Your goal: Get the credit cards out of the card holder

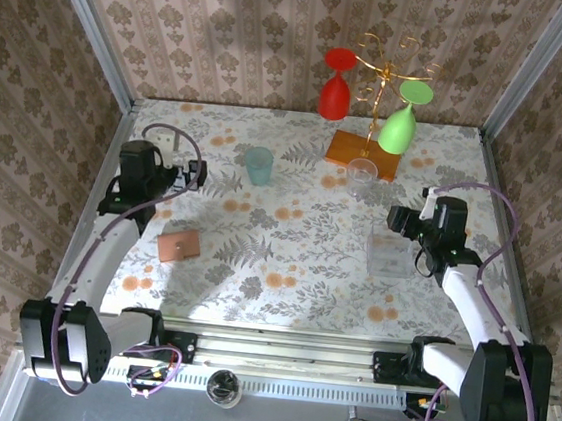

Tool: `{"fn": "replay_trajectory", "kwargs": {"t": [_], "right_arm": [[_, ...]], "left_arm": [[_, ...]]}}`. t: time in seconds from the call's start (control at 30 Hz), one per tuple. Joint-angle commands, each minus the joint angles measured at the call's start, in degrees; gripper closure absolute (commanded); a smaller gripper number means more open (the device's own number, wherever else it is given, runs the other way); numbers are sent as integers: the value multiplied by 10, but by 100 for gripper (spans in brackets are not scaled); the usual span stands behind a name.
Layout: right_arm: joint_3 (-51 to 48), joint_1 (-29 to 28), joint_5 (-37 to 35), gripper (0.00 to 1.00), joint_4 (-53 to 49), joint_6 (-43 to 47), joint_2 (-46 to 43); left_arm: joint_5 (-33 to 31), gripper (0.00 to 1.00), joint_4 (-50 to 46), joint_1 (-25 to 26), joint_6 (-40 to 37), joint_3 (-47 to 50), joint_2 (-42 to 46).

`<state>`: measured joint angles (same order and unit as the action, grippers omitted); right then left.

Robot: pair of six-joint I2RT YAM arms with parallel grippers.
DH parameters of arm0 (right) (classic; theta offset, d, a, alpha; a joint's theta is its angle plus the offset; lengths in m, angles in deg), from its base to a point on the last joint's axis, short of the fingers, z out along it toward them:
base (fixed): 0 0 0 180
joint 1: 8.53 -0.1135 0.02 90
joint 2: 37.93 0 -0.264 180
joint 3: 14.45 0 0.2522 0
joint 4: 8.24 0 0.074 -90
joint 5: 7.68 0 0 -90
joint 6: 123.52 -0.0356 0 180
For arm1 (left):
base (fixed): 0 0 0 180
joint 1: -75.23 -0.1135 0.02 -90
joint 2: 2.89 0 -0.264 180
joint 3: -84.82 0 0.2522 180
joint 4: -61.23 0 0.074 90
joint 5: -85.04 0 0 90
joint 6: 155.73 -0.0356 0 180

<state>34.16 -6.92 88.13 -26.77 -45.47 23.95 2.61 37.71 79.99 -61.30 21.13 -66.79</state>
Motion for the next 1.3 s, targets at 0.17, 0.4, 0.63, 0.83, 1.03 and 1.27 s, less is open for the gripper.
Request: {"fn": "replay_trajectory", "kwargs": {"t": [0.17,0.4,0.63,0.83,1.03,1.27], "right_arm": [[56,-2,-52,39,-175,-46,-16],[60,-1,-83,49,-195,-41,18],[71,-1,-82,57,-185,-33,64],[88,1,-78,65,-183,-28,110],[98,5,-82,70,-181,-27,133],[116,13,-68,76,-181,-23,164]], "left_arm": [[60,0,-141,-34,10,-50,-12],[82,0,-140,-44,2,-51,-34],[97,0,-127,-44,12,-46,-55],[102,0,-138,-44,16,-54,-69],[92,0,-138,-44,14,-52,-64],[91,0,-137,-43,15,-51,-61]]}}
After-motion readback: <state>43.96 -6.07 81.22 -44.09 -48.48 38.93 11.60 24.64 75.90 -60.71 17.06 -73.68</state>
